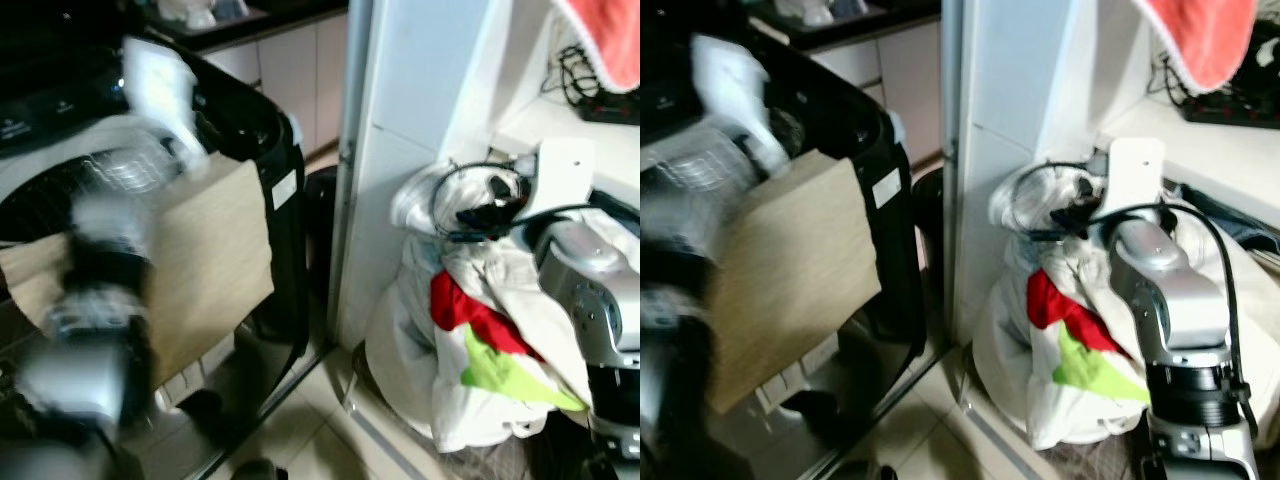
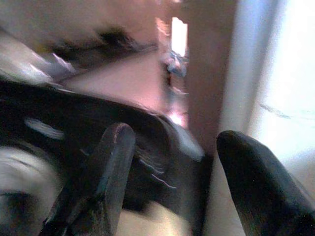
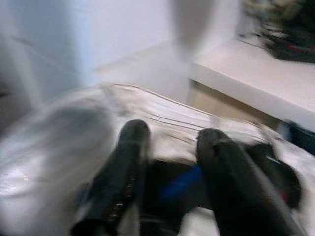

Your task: Clothes washing

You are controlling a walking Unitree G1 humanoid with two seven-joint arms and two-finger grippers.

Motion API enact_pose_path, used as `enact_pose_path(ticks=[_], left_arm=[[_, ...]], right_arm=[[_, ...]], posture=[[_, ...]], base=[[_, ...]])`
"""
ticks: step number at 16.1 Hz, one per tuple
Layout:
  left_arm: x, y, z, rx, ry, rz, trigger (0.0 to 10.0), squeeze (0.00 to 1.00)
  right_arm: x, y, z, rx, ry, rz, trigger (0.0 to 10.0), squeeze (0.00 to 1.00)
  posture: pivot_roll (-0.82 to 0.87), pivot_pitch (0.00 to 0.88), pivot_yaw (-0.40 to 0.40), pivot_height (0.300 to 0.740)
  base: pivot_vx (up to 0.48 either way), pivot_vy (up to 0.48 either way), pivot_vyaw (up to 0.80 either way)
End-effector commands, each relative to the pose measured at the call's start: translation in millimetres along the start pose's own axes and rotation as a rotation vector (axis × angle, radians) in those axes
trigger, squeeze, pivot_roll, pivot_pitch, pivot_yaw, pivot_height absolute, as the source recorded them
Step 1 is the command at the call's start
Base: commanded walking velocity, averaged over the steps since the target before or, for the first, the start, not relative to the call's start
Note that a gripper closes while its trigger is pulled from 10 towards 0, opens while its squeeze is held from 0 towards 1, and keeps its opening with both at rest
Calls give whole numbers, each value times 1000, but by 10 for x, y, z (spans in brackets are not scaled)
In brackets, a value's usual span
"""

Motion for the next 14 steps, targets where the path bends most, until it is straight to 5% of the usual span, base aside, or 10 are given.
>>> enact_pose_path(ticks=[1, 4, 9, 10, 11, 13, 14], left_arm=[[87, 351, -52, -160, 42, -20, 10000, 0], [-216, 994, -263, -357, 63, 74, 10000, 0], [-523, 1339, -582, -509, -67, 143, 10000, 0], [-548, 1366, -606, -519, -65, 175, 10000, 0], [-550, 1363, -607, -513, -63, 171, 10000, 0], [-537, 1347, -613, -484, -66, 138, 10000, 0], [-552, 1341, -628, -480, -79, 139, 10000, 0]], right_arm=[[-13, 216, 48, -97, -3, 14, 10000, 1000], [-227, 387, 227, -131, -60, 46, 10000, 1000], [-443, 320, 432, 5, -127, 26, 10000, 1000], [-482, 312, 464, 22, -139, 20, 10000, 631], [-505, 300, 479, 34, -145, 23, 10000, 0], [-543, 237, 526, 95, -143, 12, 10000, 0], [-564, 191, 548, 139, -142, 0, 8392, 0]], posture=[[-42, 0, 66, 740], [-47, 0, 71, 740], [-45, 0, 73, 740], [-42, 0, 70, 740], [-42, 0, 70, 740], [-40, 0, 67, 740], [-36, 0, 62, 740]], base=[[0, 0, 0], [0, 0, 0], [0, 0, 0], [0, 0, 0], [0, 0, 0], [0, 0, 0], [0, 0, 0]])
Point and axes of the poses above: a point about 5 cm out from each wrist's last joint towards the gripper, its own z axis pointing out of the wrist towards the gripper, its own x axis along the axis of the wrist's last joint, y = z × x, the point moved 6 cm from there along z, pointing out of the wrist towards the gripper, and after that the axes turned 9 degrees about -z, right-handed, at the moved point
